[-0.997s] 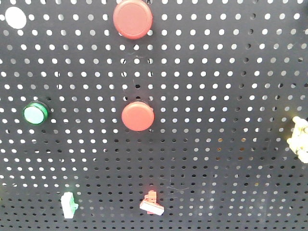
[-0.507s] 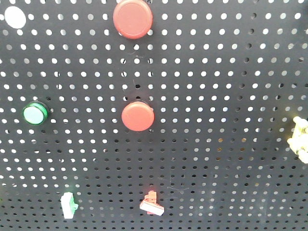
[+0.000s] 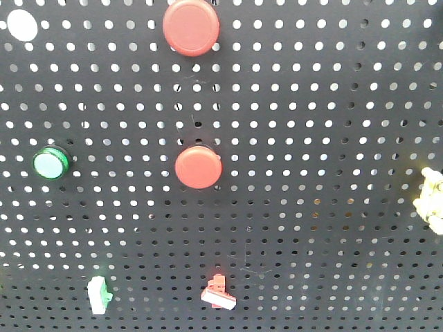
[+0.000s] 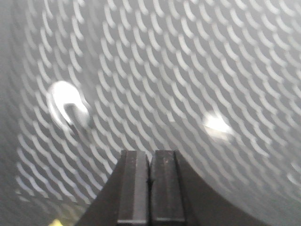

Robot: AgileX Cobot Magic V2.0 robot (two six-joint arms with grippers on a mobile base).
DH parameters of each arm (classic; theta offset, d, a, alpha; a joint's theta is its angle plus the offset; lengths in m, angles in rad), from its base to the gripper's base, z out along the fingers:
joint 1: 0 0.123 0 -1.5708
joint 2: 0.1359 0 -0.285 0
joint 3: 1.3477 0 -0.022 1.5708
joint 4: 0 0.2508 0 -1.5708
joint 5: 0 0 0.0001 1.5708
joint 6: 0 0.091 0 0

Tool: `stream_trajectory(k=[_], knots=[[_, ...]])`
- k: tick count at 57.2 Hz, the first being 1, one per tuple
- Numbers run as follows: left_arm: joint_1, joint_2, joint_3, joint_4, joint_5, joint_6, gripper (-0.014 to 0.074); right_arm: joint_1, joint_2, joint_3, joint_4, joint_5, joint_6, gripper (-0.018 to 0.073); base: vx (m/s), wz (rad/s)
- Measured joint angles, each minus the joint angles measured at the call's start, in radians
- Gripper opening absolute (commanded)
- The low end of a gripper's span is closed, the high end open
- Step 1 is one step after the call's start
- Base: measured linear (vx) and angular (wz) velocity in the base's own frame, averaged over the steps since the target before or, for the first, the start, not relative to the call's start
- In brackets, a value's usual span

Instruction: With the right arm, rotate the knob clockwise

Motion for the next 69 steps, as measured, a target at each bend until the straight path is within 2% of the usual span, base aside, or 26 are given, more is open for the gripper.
stream_trajectory(k=[7,17,21,28,53,69], knots=[[0.000,0.000,0.000,0.000,0.000,0.000,-0.0006,0.100,0.051,-0.024,0.034,-0.006,-0.029,-0.0004,0.00,0.00],[0.000,0.000,0.000,0.000,0.000,0.000,-0.0006,0.232,0.124,-0.024,-0.027,0.008,-0.271,-0.0002,0.00,0.00],[0.000,0.000,0.000,0.000,0.000,0.000,-0.0006,0.254,0.153,-0.024,-0.042,0.008,-0.368,-0.0001,0.00,0.00],[0.000,0.000,0.000,0.000,0.000,0.000,-0.0006,0.259,0.200,-0.024,-0.050,-0.015,-0.446,0.0026,0.00,0.00],[0.000,0.000,0.000,0.000,0.000,0.000,-0.0006,0.260,0.278,-0.024,-0.073,-0.126,-0.468,0.0288,0.00,0.00],[0.000,0.000,0.000,0.000,0.000,0.000,-0.0006,0.260,0.301,-0.023,-0.071,-0.167,-0.434,0.0293,0.00,0.00]])
